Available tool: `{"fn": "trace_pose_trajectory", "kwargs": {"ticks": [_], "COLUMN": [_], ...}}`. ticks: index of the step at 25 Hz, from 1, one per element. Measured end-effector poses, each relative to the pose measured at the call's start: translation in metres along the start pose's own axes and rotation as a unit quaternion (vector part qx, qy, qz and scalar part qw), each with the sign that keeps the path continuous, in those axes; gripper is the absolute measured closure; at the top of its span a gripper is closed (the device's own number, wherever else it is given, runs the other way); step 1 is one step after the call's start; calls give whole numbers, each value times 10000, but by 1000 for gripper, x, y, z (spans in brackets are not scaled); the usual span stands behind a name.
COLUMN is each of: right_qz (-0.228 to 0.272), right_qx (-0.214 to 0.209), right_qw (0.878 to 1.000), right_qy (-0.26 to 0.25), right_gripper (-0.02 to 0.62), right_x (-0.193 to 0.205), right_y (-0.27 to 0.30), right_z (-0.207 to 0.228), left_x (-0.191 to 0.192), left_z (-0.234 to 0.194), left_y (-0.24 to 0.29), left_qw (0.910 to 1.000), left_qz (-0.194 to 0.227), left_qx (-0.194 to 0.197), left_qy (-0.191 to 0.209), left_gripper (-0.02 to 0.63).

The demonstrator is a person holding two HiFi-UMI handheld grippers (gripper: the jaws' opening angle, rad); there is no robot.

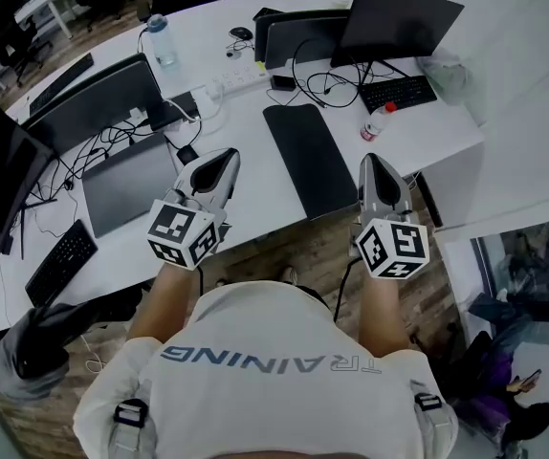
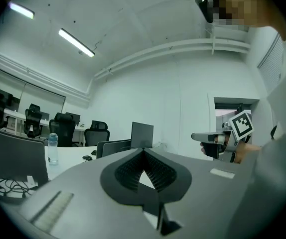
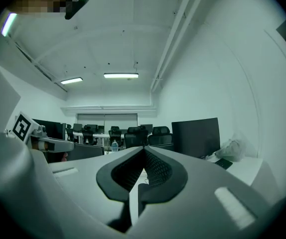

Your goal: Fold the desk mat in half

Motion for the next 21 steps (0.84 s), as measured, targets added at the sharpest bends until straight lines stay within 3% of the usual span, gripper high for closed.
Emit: {"fn": "trace_pose_trajectory", "kwargs": {"ticks": [21], "right_qz": [-73], "right_qx": [13], "right_qw": [9999], "right_qy": [153], "right_gripper": [580], "right_x": [12], "right_y": [2], "right_z": [-27], "left_x": [4], "left_z": [-15], "left_y": [-22], "left_qw": [9999], "left_qz": [80], "left_qx": [65], "left_qy": [34], "left_gripper": [606]}}
Point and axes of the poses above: the fingertips, and each gripper's own axes: y forward along the fingers, z to its right, x out of its underside, the point moved 9 cm from there along -y, backward along the fingers, and after that the axes turned 15 degrees about -z, right-handed, at the moved point
